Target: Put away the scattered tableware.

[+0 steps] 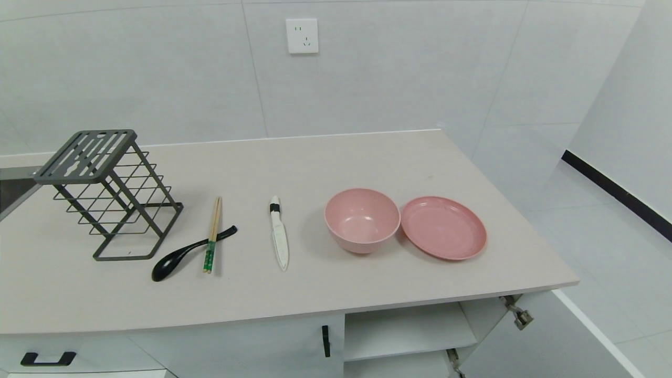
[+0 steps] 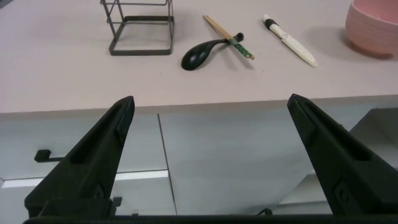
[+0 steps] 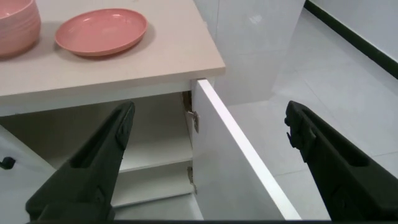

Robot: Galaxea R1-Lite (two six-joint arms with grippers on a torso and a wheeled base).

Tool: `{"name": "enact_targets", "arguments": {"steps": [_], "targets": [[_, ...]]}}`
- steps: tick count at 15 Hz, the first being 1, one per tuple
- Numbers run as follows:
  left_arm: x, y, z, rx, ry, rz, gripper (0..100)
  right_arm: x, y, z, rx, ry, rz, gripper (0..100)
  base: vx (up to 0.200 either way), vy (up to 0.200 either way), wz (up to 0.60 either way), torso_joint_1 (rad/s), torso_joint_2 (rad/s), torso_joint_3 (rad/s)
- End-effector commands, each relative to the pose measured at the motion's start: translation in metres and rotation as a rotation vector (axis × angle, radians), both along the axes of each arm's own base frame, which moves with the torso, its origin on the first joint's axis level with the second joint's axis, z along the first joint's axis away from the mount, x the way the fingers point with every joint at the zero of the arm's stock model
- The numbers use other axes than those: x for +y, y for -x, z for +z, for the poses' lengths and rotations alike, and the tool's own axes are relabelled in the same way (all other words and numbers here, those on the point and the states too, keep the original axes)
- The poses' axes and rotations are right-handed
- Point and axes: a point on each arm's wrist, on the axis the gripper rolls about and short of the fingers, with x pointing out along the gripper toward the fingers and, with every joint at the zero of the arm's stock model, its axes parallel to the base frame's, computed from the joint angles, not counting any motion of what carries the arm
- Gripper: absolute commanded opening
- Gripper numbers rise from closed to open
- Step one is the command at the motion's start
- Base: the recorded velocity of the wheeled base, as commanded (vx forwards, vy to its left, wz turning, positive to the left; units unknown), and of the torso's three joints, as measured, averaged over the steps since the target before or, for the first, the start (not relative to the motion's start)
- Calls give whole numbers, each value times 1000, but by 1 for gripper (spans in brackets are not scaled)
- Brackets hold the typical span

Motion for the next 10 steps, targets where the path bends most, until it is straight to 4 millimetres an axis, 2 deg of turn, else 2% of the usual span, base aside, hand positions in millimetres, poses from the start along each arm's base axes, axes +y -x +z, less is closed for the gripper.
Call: {"name": "enact_targets", "arguments": {"steps": [1,10], "targets": [[0,0,0,2,-2,0,100,0,0,0,1,1,1,100,0,0,0,0,0,0],[0,0,0,2,-5,-1,100,0,0,4,-39,6,7,100,0,0,0,0,0,0]]}}
